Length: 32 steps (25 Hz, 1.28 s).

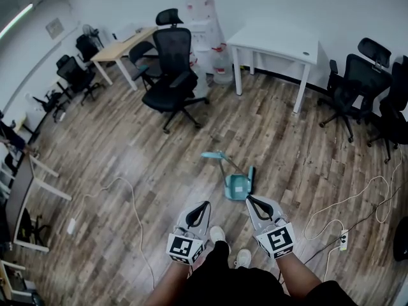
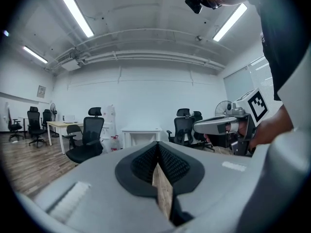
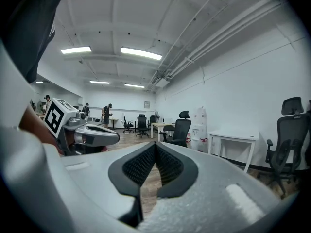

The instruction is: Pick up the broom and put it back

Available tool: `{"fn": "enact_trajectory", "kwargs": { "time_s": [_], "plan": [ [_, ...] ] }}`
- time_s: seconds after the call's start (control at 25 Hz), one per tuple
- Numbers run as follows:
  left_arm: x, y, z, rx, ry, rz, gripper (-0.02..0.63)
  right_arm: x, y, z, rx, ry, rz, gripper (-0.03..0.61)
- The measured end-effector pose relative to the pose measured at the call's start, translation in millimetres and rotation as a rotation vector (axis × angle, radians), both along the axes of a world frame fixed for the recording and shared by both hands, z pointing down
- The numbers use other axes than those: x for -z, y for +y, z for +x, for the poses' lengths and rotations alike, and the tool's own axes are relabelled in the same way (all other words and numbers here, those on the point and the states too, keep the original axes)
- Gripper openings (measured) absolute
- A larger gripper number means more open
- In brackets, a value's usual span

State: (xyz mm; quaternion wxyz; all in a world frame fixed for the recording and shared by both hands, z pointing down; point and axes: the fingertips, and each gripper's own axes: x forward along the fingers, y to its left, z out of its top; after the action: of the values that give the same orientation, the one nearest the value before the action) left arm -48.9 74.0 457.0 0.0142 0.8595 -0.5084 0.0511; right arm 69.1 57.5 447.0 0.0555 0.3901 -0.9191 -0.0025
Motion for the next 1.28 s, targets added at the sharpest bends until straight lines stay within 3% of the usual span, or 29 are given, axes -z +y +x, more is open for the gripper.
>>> {"fn": "enact_trajectory", "kwargs": {
  "time_s": [0.24, 0.56, 1.08, 1.28],
  "plan": [
    [25, -47, -30, 0.009, -0.006, 0.060, 0.020, 26, -44, -19, -0.004, -0.005, 0.047, 0.003],
    [20, -95, -49, -0.003, -0.007, 0.046, 0.020, 35, -88, -52, 0.021, 0.006, 0.041, 0.003],
    [15, -144, -84, -0.043, 0.027, 0.027, 0.019, 21, -139, -90, -0.019, -0.014, -0.012, 0.000],
    [14, -156, -88, -0.065, 0.030, 0.037, 0.020, 14, -150, -94, -0.024, 0.033, -0.012, 0.002]
  ]
}}
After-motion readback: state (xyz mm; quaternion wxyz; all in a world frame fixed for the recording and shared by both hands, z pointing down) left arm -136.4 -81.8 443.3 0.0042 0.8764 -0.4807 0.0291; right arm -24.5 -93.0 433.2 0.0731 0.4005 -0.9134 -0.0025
